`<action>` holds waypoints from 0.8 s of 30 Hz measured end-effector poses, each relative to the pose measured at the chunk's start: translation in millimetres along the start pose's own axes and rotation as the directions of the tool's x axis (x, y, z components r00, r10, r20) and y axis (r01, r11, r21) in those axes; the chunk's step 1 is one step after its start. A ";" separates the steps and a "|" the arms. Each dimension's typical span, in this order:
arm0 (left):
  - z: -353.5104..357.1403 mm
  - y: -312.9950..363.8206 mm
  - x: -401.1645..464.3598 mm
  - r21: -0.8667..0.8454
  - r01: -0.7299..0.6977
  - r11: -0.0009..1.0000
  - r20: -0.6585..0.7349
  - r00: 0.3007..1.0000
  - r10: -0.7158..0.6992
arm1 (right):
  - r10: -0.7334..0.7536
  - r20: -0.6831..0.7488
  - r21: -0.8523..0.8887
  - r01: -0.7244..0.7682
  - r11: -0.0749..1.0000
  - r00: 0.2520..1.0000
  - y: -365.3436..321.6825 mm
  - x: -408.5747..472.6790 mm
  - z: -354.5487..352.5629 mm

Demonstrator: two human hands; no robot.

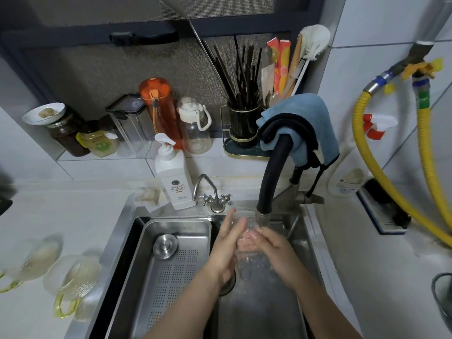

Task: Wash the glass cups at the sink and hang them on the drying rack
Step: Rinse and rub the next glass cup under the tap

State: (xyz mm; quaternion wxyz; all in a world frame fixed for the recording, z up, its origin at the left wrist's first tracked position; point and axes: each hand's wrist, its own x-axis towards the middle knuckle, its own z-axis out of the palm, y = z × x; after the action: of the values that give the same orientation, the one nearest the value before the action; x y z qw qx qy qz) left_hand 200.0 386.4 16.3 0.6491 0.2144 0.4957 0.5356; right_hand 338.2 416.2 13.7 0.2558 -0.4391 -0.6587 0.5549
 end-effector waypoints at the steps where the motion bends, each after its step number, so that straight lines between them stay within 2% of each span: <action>1: 0.6 0.9 0.7 -0.017 -0.012 1.000 -0.024 1.000 0.011 | 0.006 0.011 0.018 -0.006 1.000 1.000 -1.1 -1.5 2.7; 2: 0.8 2.4 0.1 -0.012 -0.016 1.000 -0.049 0.999 0.015 | 0.017 0.044 0.007 -0.018 1.000 0.999 -0.8 -3.5 4.7; 6: -1.4 -5.7 -1.4 0.103 0.054 0.993 -0.095 0.995 -0.044 | 0.062 0.187 -0.239 -0.016 0.971 0.980 3.7 -2.0 4.4; 9: 3.9 -10.1 -5.1 0.128 0.103 0.986 -0.088 0.992 -0.092 | 0.103 0.238 -0.165 -0.064 0.984 0.966 2.1 5.0 3.3; 12: 3.6 -3.8 -1.4 0.132 0.106 0.986 -0.110 0.990 -0.091 | 0.085 0.321 -0.109 -0.052 0.993 0.943 1.8 5.1 3.7; 17: -1.6 -0.3 5.0 0.139 0.108 0.984 -0.128 0.988 -0.091 | 0.053 0.319 -0.376 0.075 0.924 0.946 10.7 0.6 0.8; 19: -1.8 -5.5 6.7 0.157 0.127 0.979 -0.139 0.985 -0.106 | 0.066 0.345 -0.316 0.050 0.947 0.936 7.2 3.7 -1.9; 22: -0.8 -7.3 8.8 0.149 0.147 0.978 -0.145 0.981 -0.126 | 0.085 0.348 -0.083 -0.060 0.995 0.934 -1.0 7.6 2.1; 24: -1.6 -3.7 9.6 0.132 0.150 0.980 -0.137 0.982 -0.132 | 0.074 0.341 -0.019 -0.072 0.997 0.937 1.7 7.6 6.6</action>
State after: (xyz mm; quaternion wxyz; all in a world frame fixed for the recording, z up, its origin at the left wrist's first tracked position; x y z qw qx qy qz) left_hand 199.8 393.5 8.7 0.6355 0.1894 0.5870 0.4644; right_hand 329.6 419.4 9.2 0.1156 -0.3611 -0.6781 0.6296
